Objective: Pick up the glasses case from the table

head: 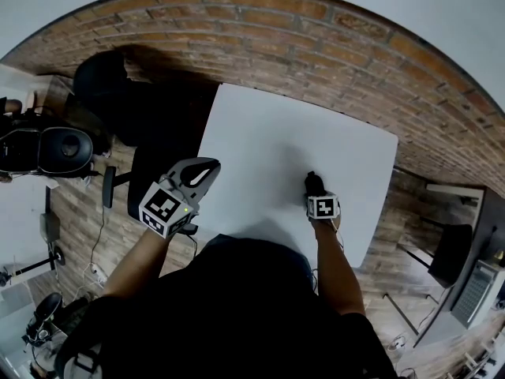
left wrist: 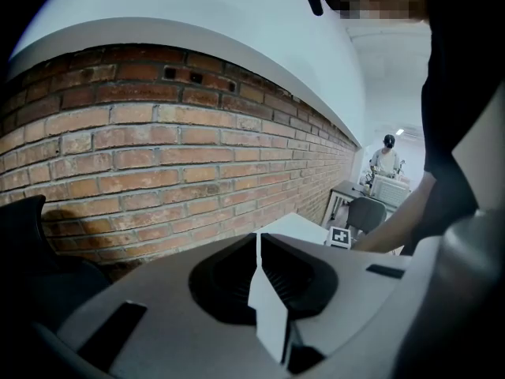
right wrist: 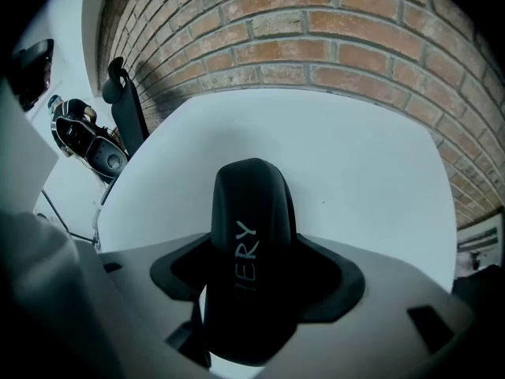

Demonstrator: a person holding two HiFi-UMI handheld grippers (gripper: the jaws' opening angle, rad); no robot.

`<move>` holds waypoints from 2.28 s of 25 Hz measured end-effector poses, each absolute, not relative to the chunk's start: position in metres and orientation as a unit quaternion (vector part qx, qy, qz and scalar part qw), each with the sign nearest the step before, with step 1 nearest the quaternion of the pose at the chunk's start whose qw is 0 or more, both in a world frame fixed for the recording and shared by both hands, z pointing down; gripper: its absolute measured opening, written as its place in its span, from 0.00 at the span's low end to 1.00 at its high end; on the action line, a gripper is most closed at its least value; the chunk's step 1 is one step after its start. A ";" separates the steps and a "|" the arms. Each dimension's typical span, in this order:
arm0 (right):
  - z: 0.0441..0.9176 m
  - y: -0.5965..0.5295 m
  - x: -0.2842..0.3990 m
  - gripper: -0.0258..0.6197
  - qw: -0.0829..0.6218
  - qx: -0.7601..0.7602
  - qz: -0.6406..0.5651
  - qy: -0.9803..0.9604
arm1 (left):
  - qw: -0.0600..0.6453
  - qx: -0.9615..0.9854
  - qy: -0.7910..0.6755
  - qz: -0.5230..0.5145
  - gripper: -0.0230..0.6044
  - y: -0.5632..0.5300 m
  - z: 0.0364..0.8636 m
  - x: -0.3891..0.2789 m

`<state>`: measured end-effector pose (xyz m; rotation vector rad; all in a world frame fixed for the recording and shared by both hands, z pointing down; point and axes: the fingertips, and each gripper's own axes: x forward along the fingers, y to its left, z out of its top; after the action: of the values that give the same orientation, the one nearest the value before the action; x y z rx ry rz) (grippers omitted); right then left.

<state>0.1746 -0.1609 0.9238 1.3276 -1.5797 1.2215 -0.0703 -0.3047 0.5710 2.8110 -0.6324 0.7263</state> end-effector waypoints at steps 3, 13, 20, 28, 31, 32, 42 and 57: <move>0.917 -0.160 0.178 0.51 0.354 0.519 0.476 -0.616 | 0.082 0.945 -0.211 0.238 0.08 -0.302 0.568 -0.068; 0.885 -0.162 0.196 0.51 0.321 0.543 0.466 -0.620 | 0.068 0.949 -0.205 0.229 0.08 -0.293 0.556 -0.059; 0.856 -0.162 0.204 0.51 0.311 0.557 0.448 -0.626 | 0.061 0.953 -0.201 0.219 0.08 -0.290 0.547 -0.052; 0.815 -0.172 0.216 0.51 0.275 0.579 0.423 -0.641 | 0.052 0.956 -0.197 0.210 0.08 -0.287 0.538 -0.043; 0.792 -0.177 0.216 0.51 0.260 0.586 0.410 -0.649 | 0.049 0.957 -0.197 0.206 0.08 -0.286 0.534 -0.042; 0.784 -0.178 0.216 0.51 0.255 0.588 0.405 -0.652 | 0.048 0.958 -0.196 0.205 0.08 -0.285 0.532 -0.041; 0.720 -0.182 0.220 0.51 0.221 0.602 0.362 -0.677 | 0.031 0.962 -0.191 0.195 0.08 -0.277 0.518 -0.032; 0.653 -0.169 0.253 0.52 0.170 0.640 0.321 -0.678 | 0.023 0.963 -0.186 0.191 0.08 -0.272 0.510 -0.022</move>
<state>0.2527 -0.1692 0.6534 1.8169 -1.9252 0.9115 -0.0222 -0.2719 0.5105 2.9826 -0.5772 0.5927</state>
